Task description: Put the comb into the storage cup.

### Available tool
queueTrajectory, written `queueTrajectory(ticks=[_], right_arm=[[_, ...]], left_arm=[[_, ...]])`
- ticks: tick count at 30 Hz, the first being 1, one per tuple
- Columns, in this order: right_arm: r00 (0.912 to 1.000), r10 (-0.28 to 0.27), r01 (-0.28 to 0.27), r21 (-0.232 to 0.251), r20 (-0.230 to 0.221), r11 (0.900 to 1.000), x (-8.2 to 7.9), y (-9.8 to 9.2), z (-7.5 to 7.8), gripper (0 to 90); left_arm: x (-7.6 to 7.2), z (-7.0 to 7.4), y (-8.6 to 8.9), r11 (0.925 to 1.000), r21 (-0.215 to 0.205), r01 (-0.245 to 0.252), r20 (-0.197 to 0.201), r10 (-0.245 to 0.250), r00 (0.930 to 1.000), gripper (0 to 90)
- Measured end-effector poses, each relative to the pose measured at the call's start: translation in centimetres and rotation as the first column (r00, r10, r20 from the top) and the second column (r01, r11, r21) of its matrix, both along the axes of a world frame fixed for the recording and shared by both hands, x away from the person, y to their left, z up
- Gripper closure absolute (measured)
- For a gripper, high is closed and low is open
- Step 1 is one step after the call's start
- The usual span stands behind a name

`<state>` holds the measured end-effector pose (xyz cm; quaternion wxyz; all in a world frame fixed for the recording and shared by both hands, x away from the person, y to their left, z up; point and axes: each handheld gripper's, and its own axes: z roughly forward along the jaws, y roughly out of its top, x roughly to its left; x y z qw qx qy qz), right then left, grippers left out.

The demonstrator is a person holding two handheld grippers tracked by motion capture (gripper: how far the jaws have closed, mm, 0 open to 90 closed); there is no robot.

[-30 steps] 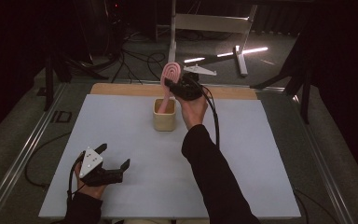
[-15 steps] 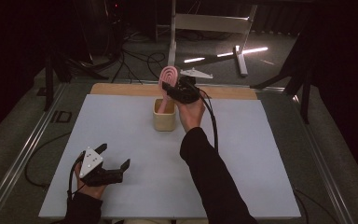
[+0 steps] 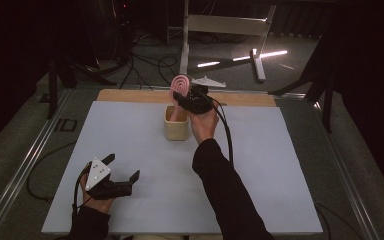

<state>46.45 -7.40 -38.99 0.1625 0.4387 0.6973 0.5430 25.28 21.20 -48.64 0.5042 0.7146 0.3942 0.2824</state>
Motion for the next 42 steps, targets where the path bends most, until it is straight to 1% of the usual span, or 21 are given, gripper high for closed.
queueTrajectory(ticks=[3, 7, 42], right_arm=[[1.0, 0.002, -0.002, 0.001, -0.002, 1.0, 0.0, 0.0, -0.1, 64.0], [1.0, 0.003, -0.003, -0.01, -0.003, 1.0, 0.0, 0.2, -0.3, 64.0], [0.9998, 0.01, -0.011, -0.03, -0.019, 1.0, -0.1, 0.7, -1.3, 63.9]], left_arm=[[0.0, 0.0, 0.0, 1.0, 0.002, 0.0, 0.0, 0.0, 1.0, 0.6], [0.0, 0.0, 0.0, 1.0, 0.002, 0.001, -0.001, -0.001, 1.0, 0.6], [0.1, -0.1, -0.2, 1.0, 0.007, 0.006, -0.006, -0.006, 1.0, 0.6]])
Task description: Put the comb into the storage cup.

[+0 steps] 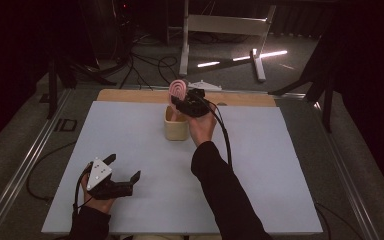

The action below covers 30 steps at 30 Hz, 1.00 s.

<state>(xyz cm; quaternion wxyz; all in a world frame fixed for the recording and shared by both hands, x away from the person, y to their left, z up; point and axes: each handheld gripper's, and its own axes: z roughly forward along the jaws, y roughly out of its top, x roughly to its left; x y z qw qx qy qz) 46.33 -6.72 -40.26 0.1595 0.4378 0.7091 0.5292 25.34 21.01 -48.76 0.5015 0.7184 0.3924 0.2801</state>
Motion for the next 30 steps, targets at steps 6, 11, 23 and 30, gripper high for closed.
queueTrajectory(ticks=[6, 11, 23, 30], right_arm=[[1.0, -0.002, 0.002, -0.004, -0.005, 1.0, 0.0, 0.1, -0.3, 63.8], [0.9999, -0.004, 0.004, -0.007, -0.01, 1.0, 0.0, 0.2, -0.4, 63.7], [0.9998, -0.007, 0.007, -0.011, -0.017, 1.0, 0.0, 0.2, -0.9, 63.6], [0.9997, -0.007, 0.007, -0.013, -0.022, 1.0, 0.0, 0.3, -1.2, 63.5]], left_arm=[[0.0, 0.0, 0.0, 1.0, -0.001, -0.001, 0.001, 0.001, 1.0, 0.6], [0.0, 0.0, 0.0, 1.0, -0.001, -0.001, 0.001, 0.001, 1.0, 0.6], [0.0, 0.0, 0.0, 1.0, 0.0, -0.002, 0.002, 0.002, 1.0, 0.6], [0.0, 0.0, 0.0, 1.0, 0.0, -0.002, 0.001, 0.002, 1.0, 0.6]])
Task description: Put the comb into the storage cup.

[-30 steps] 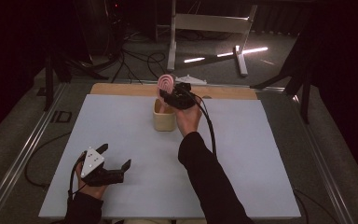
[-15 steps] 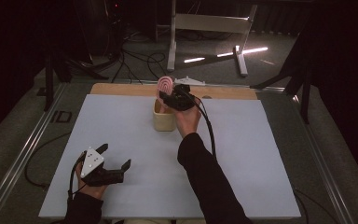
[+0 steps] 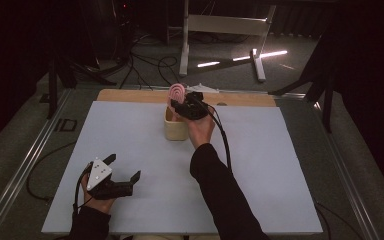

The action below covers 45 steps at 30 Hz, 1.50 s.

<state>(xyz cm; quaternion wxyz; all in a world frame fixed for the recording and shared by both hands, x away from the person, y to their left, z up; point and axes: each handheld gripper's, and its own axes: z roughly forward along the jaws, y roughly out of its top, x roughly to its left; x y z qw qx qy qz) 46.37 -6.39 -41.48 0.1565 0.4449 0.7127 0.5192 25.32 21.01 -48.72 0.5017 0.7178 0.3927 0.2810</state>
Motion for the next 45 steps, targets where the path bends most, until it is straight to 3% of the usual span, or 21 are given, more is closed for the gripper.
queueTrajectory(ticks=[16, 24, 45], right_arm=[[1.0, -0.003, 0.003, 0.003, -0.009, 1.0, 0.23, -0.02, -0.17, 63.5], [0.9989, -0.04, 0.041, 0.024, -0.026, 0.999, 0.57, -0.26, -0.31, 63.4], [0.998, -0.06, 0.061, 0.012, -0.018, 0.998, 0.59, -0.4, -0.4, 63.1]], left_arm=[[-0.01, -0.07, -0.02, 1.0, 0.004, 0.002, -0.004, -0.002, 1.0, 0.6], [0.01, -0.12, -0.03, 1.0, 0.002, 0.001, -0.005, -0.001, 1.0, 0.6], [-0.06, -0.12, 0.0, 1.0, 0.004, -0.003, -0.005, 0.003, 1.0, 0.6]])
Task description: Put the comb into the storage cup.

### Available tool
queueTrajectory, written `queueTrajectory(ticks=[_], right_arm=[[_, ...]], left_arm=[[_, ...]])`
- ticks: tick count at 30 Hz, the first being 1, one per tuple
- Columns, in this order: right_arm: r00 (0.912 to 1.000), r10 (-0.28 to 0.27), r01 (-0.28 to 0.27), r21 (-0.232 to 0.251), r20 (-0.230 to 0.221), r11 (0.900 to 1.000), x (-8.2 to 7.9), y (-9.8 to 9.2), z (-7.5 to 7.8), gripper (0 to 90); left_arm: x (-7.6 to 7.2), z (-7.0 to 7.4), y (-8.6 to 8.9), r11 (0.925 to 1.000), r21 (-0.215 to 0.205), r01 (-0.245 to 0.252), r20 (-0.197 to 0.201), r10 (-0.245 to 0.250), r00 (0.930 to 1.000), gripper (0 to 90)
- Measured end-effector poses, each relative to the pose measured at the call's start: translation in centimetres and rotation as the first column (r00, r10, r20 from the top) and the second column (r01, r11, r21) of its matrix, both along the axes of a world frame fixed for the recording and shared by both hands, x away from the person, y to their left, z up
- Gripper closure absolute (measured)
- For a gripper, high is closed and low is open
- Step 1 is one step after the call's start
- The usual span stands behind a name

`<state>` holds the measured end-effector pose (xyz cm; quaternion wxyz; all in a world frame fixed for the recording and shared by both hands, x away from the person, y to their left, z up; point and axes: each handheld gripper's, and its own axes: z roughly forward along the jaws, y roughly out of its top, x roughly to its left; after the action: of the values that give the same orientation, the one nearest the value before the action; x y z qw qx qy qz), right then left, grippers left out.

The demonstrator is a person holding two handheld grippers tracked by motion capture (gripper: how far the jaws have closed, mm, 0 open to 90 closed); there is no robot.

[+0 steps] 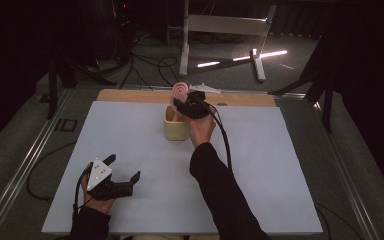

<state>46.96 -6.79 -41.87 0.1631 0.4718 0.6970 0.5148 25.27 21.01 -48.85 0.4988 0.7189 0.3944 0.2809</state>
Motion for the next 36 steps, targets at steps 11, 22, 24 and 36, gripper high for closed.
queueTrajectory(ticks=[11, 22, 24, 36], right_arm=[[0.9998, -0.016, 0.017, -0.03, 0.007, 0.999, 0.0, -0.1, 0.0, 61.9], [0.9994, -0.034, 0.035, -0.044, 0.008, 0.998, 0.1, -0.7, -0.1, 57.0], [0.9994, -0.035, 0.036, -0.056, 0.007, 0.998, 0.1, -0.8, -0.2, 55.4], [0.9997, -0.026, 0.026, -0.053, -0.001, 0.998, 0.2, -1.3, -0.2, 43.3]], left_arm=[[0.0, 0.0, 0.0, 1.0, -0.001, 0.0, 0.0, 0.0, 1.0, 0.6], [0.0, 0.0, -0.1, 1.0, -0.001, 0.002, -0.002, -0.002, 1.0, 0.6], [0.0, 0.0, -0.1, 1.0, 0.0, 0.002, -0.004, -0.002, 1.0, 0.6], [0.0, -0.1, -0.1, 1.0, -0.001, 0.002, -0.004, -0.002, 1.0, 0.6]])
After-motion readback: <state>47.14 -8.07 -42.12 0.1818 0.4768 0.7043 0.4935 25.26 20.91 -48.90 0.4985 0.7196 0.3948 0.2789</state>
